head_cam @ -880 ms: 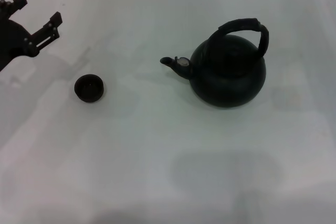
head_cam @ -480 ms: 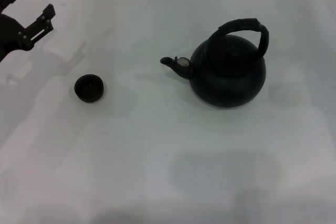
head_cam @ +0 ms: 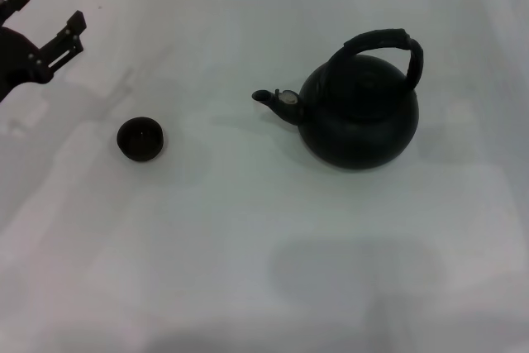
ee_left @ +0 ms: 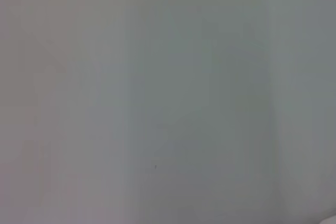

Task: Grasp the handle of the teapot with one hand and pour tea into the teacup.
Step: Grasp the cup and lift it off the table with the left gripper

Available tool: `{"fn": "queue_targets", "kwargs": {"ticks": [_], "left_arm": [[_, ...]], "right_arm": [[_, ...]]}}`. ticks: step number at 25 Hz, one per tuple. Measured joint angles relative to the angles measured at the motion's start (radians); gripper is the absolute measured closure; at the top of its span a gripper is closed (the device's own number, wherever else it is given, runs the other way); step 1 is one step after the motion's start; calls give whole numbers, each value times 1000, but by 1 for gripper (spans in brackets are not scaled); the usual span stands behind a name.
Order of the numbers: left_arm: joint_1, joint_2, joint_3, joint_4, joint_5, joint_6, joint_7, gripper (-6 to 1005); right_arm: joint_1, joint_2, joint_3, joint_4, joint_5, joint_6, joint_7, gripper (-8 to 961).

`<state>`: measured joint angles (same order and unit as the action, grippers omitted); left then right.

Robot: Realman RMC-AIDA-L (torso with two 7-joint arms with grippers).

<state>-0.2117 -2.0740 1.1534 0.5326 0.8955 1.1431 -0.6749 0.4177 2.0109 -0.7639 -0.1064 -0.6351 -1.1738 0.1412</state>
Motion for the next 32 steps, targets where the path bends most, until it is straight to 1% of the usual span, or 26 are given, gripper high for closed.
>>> {"fn": "queue_targets", "kwargs": {"ticks": [6, 9, 11, 12, 13, 14, 19, 24, 26, 32], "left_arm": [[-1, 1, -1, -2, -2, -2, -4, 120], [-2, 6, 0, 0, 5, -4, -73, 120], [1, 15, 0, 16, 37, -5, -155, 119], [11, 21, 0, 60, 102, -14, -245, 119], [21, 21, -1, 95, 142, -28, -290, 119], [21, 21, -1, 95, 142, -28, -290, 119], [95, 3, 4, 291, 329, -91, -478, 118], [141, 1, 21, 448, 514, -86, -695, 116], [171, -1, 59, 513, 581, -88, -749, 115], [189, -5, 113, 519, 581, -113, -757, 113]], "right_arm": [[0, 2, 0, 4, 0, 3, 2, 375], [0, 2, 0, 5, 0, 3, 2, 375], [0, 2, 0, 5, 0, 5, 2, 375], [0, 2, 0, 5, 0, 7, 2, 375], [-1, 2, 0, 4, 0, 9, 1, 375], [-1, 2, 0, 1, 0, 11, 1, 375], [13, 1, 0, -6, 0, 23, 0, 376], [22, 0, 0, 0, 0, 54, 0, 376], [22, 0, 0, 6, 0, 73, -1, 376], [23, 1, 0, 14, 0, 79, -1, 376]]}}
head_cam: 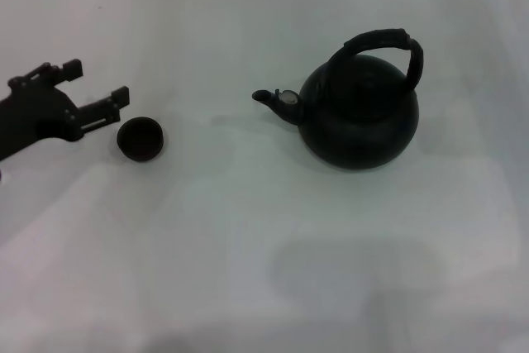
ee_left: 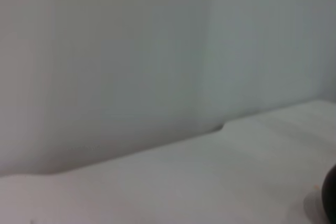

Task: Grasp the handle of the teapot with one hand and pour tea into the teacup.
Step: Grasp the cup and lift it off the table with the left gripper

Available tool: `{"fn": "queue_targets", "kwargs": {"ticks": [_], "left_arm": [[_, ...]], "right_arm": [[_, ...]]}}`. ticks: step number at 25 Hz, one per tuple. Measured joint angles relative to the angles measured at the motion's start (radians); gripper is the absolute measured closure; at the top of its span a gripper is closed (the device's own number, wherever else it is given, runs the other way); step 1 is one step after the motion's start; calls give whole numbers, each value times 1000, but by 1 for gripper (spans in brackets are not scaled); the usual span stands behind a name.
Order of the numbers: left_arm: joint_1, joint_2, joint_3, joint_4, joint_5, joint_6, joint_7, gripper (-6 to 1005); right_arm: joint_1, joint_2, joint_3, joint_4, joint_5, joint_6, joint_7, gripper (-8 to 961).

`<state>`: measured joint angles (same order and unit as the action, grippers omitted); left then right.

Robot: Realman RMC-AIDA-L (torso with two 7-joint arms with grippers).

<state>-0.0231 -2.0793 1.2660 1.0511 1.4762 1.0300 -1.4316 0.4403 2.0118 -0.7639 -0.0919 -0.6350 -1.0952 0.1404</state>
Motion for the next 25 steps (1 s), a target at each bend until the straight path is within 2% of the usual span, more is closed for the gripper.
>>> {"fn": "queue_targets", "kwargs": {"ticks": [3, 8, 14, 25], "left_arm": [[12, -1, 77, -3, -3, -81, 17, 113], [14, -1, 156, -29, -25, -194, 51, 113], [4, 0, 231, -103, -195, -200, 186, 114], [1, 9, 261, -109, -195, -190, 134, 114]], "right_arm": [[0, 0, 0, 0, 0, 0, 0, 377], [5, 0, 0, -13, 0, 0, -1, 377], [24, -5, -1, -24, 0, 11, -4, 377], [31, -5, -4, -38, 0, 23, -4, 378]]}}
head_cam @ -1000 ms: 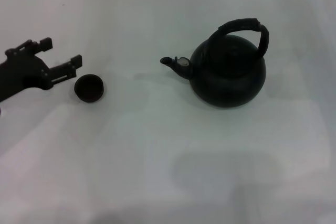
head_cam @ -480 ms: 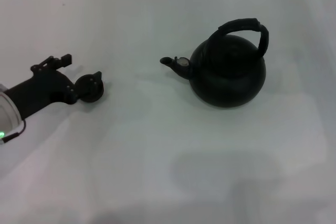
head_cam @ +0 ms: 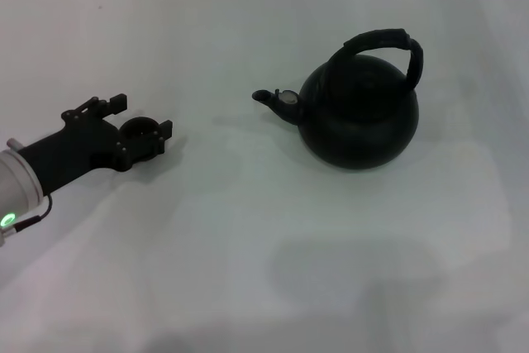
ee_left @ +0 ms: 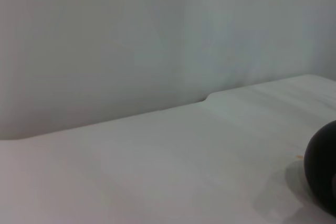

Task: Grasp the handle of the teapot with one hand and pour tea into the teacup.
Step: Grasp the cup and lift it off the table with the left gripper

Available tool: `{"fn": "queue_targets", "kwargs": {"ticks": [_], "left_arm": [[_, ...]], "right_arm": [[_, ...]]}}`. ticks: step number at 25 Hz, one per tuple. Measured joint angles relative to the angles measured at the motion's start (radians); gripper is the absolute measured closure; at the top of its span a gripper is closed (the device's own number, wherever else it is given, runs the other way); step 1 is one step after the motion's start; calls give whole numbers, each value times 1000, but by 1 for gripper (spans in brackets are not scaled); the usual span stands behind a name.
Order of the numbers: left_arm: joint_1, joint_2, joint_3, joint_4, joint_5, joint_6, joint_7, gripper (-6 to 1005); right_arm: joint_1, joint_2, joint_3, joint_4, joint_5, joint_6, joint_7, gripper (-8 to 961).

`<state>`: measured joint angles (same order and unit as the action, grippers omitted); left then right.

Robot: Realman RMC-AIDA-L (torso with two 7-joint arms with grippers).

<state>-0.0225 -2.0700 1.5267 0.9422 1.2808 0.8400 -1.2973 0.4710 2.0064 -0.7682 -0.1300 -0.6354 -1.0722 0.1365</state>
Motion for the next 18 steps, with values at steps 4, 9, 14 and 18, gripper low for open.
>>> {"fn": "queue_targets", "kwargs": {"ticks": [4, 9, 14, 18], "left_arm": [[1, 0, -6, 9, 41, 0, -35, 114], [-3, 0, -8, 11, 64, -1, -54, 113], [-4, 1, -9, 10, 75, -11, -63, 113], [-6, 2, -10, 3, 78, -15, -65, 113]], "right_arm": [[0, 1, 3, 0, 0, 0, 0, 378], [0, 1, 3, 0, 0, 0, 0, 379], [0, 1, 2, 0, 0, 0, 0, 379], [0, 1, 3, 0, 0, 0, 0, 379]]}}
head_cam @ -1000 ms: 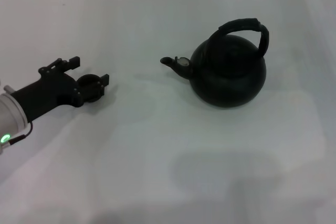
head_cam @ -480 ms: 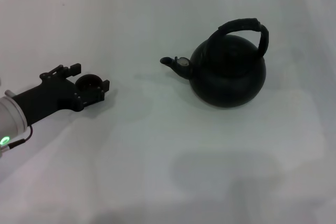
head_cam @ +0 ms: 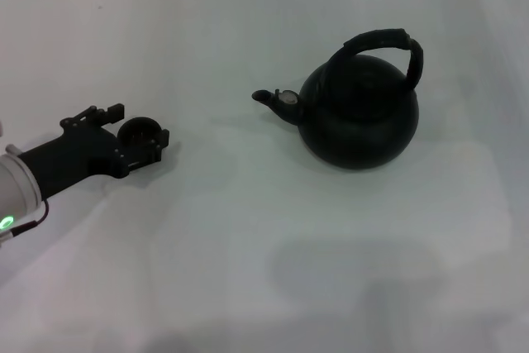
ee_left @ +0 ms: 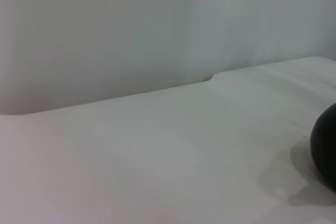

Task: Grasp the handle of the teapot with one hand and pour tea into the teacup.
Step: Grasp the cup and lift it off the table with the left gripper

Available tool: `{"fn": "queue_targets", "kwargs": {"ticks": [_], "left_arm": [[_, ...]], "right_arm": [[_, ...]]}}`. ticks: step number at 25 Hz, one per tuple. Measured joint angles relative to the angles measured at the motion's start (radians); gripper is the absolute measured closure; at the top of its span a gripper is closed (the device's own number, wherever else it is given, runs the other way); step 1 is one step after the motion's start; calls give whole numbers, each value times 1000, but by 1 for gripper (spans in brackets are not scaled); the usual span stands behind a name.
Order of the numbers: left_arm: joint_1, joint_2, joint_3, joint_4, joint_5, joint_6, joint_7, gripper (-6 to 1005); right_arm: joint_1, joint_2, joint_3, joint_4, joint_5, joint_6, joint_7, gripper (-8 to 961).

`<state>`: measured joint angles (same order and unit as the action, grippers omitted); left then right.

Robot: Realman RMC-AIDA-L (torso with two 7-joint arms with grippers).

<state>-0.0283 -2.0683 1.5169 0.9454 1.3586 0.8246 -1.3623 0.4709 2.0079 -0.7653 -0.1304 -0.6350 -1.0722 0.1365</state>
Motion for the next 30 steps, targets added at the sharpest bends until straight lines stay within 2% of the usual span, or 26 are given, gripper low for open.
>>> {"fn": "queue_targets", "kwargs": {"ticks": [8, 23, 30], "left_arm": [[-22, 0, -2, -9, 75, -22, -52, 113], [-59, 1, -2, -41, 83, -27, -53, 114], [-103, 1, -24, -111, 89, -28, -62, 114]], "right_arm": [[0, 0, -2, 0, 0, 0, 0, 379], [-3, 1, -6, 2, 0, -8, 0, 379], [-5, 1, -3, 1, 0, -9, 0, 379]]}}
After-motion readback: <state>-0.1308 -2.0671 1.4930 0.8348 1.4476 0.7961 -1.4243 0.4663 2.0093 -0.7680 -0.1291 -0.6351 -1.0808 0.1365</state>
